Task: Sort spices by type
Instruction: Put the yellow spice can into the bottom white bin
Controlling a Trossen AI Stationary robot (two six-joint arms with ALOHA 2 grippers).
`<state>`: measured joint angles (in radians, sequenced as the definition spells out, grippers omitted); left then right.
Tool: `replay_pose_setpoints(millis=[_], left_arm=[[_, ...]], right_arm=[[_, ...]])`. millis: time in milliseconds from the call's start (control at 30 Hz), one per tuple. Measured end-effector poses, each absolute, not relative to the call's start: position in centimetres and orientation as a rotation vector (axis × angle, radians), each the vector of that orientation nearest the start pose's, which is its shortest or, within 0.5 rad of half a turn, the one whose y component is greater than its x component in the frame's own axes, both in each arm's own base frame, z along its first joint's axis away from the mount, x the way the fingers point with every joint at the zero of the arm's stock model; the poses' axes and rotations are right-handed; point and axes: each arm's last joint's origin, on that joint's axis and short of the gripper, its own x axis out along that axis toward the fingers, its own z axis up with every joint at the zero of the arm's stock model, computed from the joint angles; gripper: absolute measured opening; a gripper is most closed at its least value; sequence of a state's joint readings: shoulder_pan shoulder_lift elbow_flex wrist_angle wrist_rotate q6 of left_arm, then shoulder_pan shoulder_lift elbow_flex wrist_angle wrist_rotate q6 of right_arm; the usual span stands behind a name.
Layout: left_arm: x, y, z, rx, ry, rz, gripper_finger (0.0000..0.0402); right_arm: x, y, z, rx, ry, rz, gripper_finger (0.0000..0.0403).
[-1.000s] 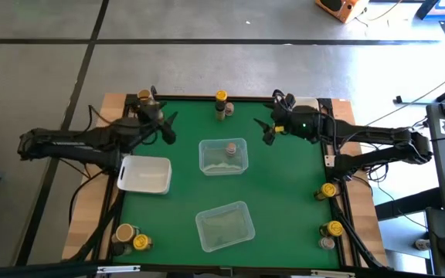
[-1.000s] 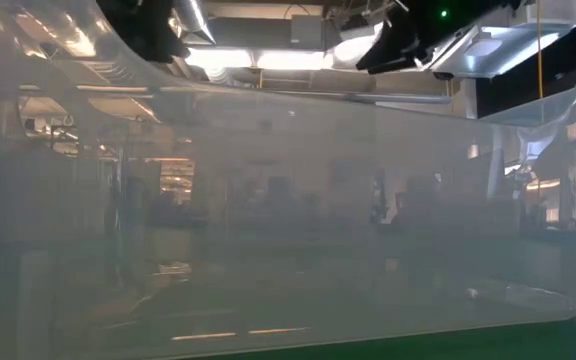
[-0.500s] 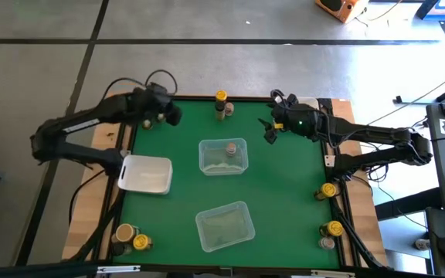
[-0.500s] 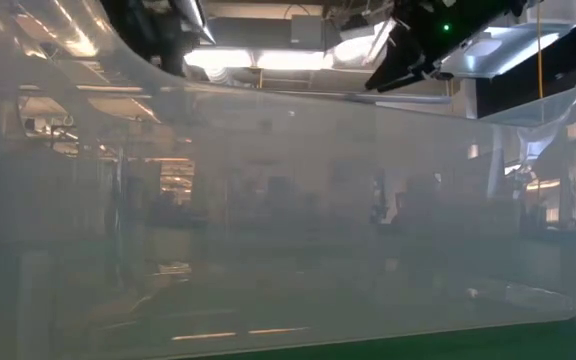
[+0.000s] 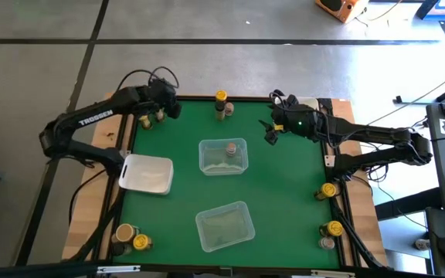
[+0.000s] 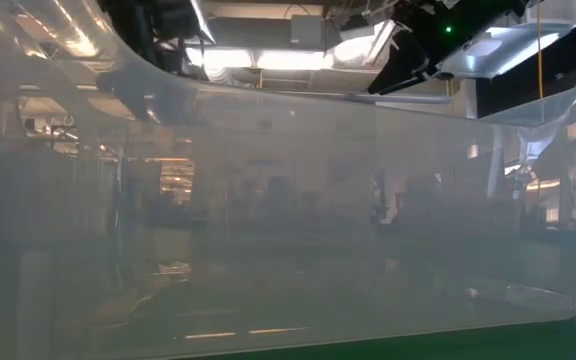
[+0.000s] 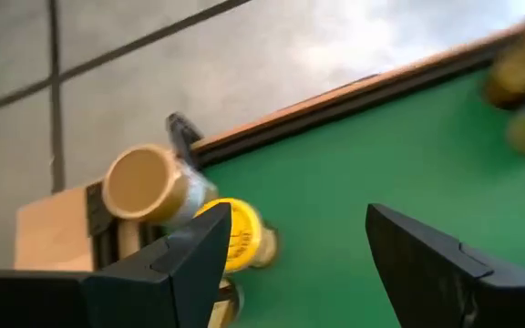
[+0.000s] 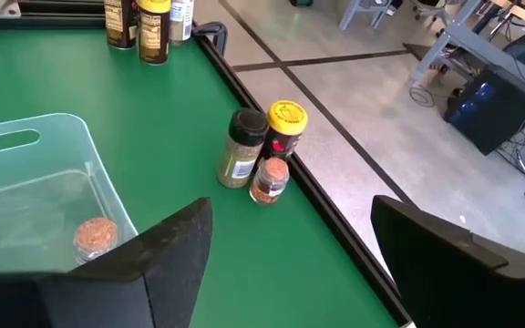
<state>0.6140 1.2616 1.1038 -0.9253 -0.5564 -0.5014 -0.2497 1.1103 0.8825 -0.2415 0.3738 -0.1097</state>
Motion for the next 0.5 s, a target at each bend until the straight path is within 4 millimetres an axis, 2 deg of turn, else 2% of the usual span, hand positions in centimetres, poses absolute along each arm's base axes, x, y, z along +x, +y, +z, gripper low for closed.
replay_pose_setpoints(millis=[500], left_arm=[[17.5,18.6,25.9,-0.517,1.048,1.454,0.0253]], right_arm=[[22.9,-6.9,30.0,-0.137,0.51,-0.584,0.0299]])
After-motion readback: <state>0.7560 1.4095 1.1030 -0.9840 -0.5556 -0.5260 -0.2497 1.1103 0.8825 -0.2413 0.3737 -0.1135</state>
